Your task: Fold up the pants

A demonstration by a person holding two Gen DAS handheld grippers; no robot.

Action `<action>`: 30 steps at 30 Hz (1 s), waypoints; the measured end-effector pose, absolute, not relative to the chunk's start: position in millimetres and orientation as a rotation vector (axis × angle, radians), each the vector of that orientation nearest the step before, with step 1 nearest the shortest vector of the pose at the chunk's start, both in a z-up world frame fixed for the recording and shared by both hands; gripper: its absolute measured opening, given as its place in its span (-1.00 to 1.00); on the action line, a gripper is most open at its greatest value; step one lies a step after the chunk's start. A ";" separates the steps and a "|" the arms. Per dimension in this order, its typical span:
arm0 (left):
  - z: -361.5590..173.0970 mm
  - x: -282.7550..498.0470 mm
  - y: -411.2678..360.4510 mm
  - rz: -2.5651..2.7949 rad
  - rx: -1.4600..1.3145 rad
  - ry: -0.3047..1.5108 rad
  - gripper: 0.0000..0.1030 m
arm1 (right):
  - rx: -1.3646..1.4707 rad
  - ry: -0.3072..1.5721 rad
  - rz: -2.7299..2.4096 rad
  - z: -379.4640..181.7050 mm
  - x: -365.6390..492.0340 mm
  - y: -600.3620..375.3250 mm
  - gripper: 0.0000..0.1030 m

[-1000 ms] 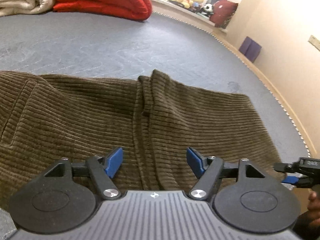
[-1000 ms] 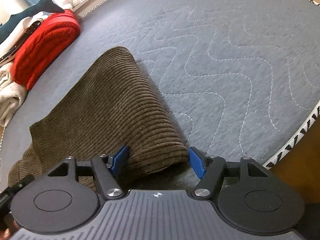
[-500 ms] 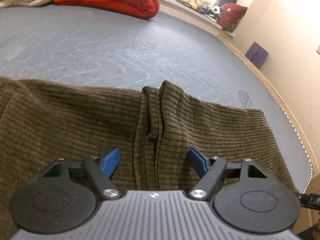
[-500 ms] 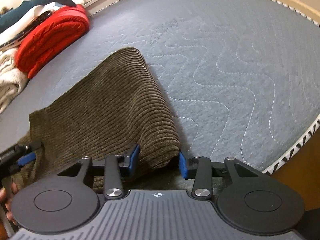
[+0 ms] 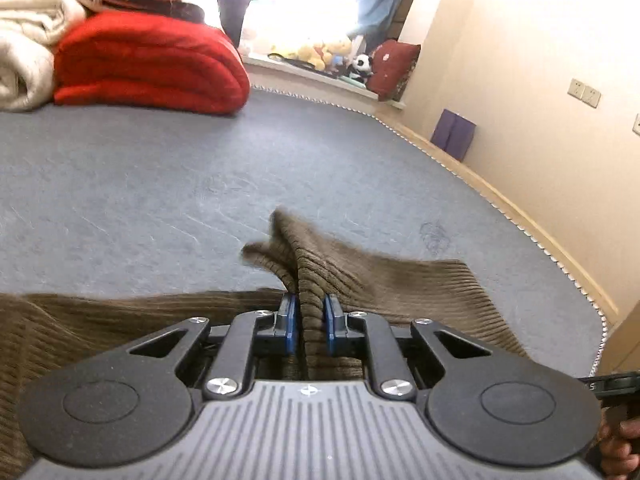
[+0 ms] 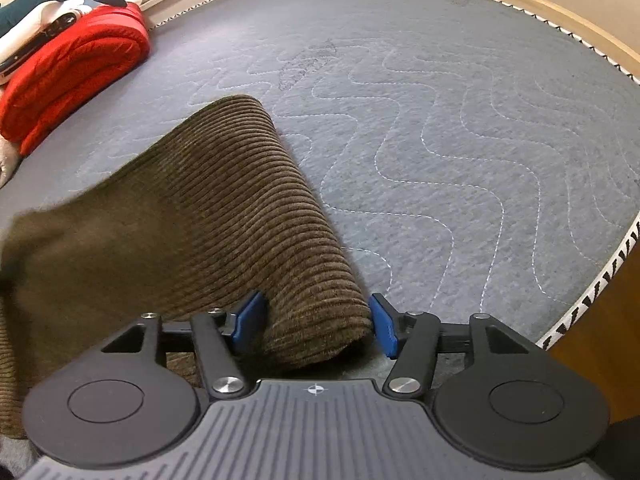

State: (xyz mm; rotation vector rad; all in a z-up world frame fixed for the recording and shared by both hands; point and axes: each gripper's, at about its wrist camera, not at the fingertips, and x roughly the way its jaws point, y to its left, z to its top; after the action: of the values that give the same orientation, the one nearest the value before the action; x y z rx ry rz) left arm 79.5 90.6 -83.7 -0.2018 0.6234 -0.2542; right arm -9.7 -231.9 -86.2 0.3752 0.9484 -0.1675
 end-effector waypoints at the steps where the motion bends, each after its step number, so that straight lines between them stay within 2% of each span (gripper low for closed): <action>1: -94.9 86.2 93.3 -0.228 -0.204 0.677 -0.64 | 0.372 0.949 -0.164 -86.5 -8.7 -230.6 0.24; 3: -121.3 99.0 100.5 -0.145 -0.246 0.819 -0.60 | 0.350 0.952 -0.167 -85.9 -7.2 -226.2 0.24; 4: -128.6 101.1 106.7 -0.076 -0.261 0.852 -0.42 | 0.340 0.955 -0.174 -86.0 -6.6 -225.1 0.23; 7: -105.8 90.0 118.0 0.024 -0.262 0.730 -0.16 | 0.341 0.960 -0.184 -86.6 -5.4 -225.6 0.20; 8: -94.4 84.9 115.6 -0.007 -0.240 0.679 -0.14 | 0.339 0.960 -0.187 -86.3 -5.2 -225.5 0.17; 12: -81.7 65.7 93.2 -0.212 -0.157 0.649 -0.15 | 0.298 0.956 -0.191 -87.0 -4.6 -221.7 0.04; 15: -92.9 63.6 73.2 -0.348 -0.117 0.725 -0.36 | 0.272 0.948 -0.187 -85.5 -6.2 -218.7 -0.08; 19: -140.7 65.3 40.9 -0.439 0.082 0.959 -0.41 | 0.286 0.930 -0.187 -78.3 -9.3 -217.7 -0.25; 21: -140.8 63.3 36.3 -0.437 0.095 0.937 -0.41 | 0.295 0.908 -0.188 -70.0 -13.1 -216.0 -0.33; 23: -132.9 66.4 37.6 -0.426 0.031 0.938 -0.26 | 0.301 0.872 -0.186 -59.5 -17.7 -212.3 -0.38; 25: -125.2 65.8 45.8 -0.409 -0.037 0.894 0.44 | 0.290 0.822 -0.178 -46.3 -23.4 -206.1 -0.42; 26: -119.5 64.2 50.7 -0.386 -0.058 0.855 0.57 | 0.273 0.791 -0.167 -38.9 -27.0 -202.0 -0.44; 27: -114.4 63.9 55.4 -0.383 -0.082 0.827 0.66 | 0.240 0.758 -0.155 -30.7 -30.6 -194.9 -0.45; 30: -97.9 67.9 70.8 -0.508 -0.303 0.776 0.71 | 0.035 0.658 -0.099 -10.0 -42.0 -160.3 -0.46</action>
State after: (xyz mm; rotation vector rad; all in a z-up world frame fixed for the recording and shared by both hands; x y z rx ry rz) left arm 67.9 70.8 -97.9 -0.3034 0.7756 -0.5081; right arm -42.0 -160.3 -10.0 0.0347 0.6583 -0.0993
